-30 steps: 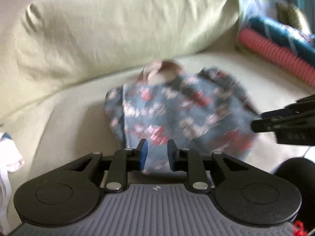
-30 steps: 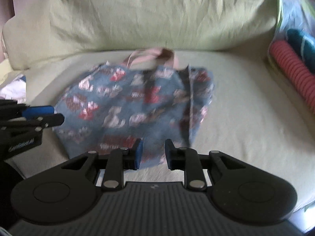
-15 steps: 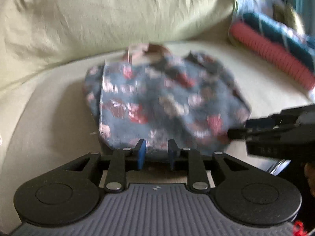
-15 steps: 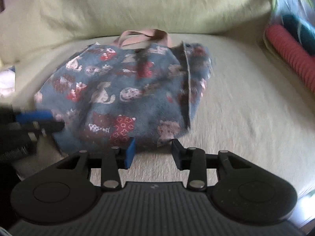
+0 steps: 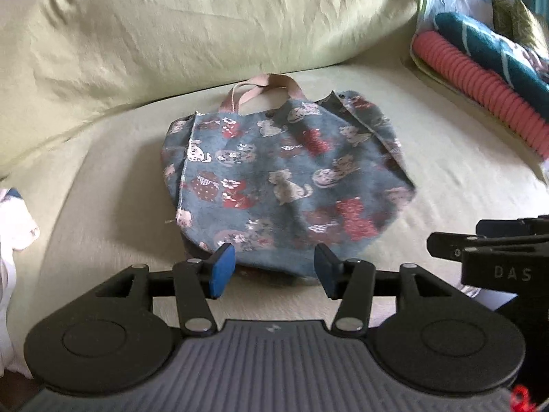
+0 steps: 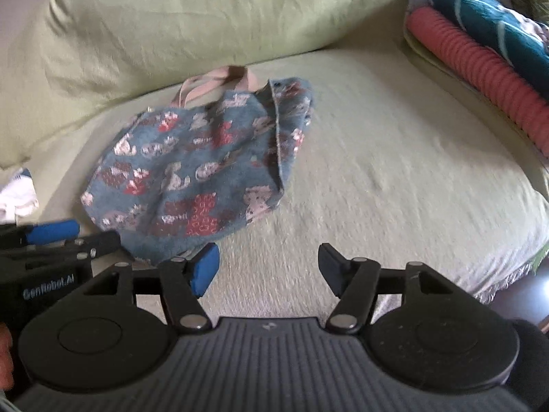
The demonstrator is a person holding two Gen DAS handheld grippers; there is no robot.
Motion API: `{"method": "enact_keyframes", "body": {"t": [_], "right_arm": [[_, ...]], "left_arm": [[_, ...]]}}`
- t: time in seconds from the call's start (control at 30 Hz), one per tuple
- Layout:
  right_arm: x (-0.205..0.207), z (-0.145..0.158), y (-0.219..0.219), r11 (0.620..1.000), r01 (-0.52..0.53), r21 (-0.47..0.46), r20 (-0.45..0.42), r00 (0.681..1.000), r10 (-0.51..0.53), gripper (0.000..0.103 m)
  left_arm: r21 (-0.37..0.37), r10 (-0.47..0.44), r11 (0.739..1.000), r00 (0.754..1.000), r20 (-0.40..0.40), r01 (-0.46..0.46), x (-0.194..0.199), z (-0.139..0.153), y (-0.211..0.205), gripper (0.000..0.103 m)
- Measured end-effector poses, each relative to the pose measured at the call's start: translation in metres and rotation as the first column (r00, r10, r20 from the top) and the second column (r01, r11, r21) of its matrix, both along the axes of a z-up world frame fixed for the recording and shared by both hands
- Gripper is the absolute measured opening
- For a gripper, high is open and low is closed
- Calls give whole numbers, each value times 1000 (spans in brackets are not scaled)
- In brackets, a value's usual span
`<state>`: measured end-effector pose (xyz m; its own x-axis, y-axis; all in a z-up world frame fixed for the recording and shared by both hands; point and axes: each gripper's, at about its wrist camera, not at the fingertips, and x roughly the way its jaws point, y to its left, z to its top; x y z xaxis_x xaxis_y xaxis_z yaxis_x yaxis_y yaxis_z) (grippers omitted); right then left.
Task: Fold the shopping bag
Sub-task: 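Release the bag and pull both grippers back from it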
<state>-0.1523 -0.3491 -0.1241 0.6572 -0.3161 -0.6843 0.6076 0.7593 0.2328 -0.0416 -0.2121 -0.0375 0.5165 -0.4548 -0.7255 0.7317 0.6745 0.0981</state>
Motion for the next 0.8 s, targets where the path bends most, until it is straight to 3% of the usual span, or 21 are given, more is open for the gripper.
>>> {"method": "enact_keyframes", "body": {"t": [0.1,0.4,0.63,0.8], "right_arm": [[-11,11,0,1000,13,5,49,999,-13,70],[-35,31,15,1000,10,17,140,990,-12,78],[-30,35,28,1000,-25,6,118,993,24,81],[-18,34,38,998,-65,-6,88,994,66,86]], "left_arm": [[-5,12,1000,1000,-9,-12,-13,12,7,58],[-26,60,998,996,71,-59,-45,44,34,69],[-23,121,993,991,59,-120,-50,46,56,70],[-28,178,984,983,45,-177,-43,44,70,76]]}}
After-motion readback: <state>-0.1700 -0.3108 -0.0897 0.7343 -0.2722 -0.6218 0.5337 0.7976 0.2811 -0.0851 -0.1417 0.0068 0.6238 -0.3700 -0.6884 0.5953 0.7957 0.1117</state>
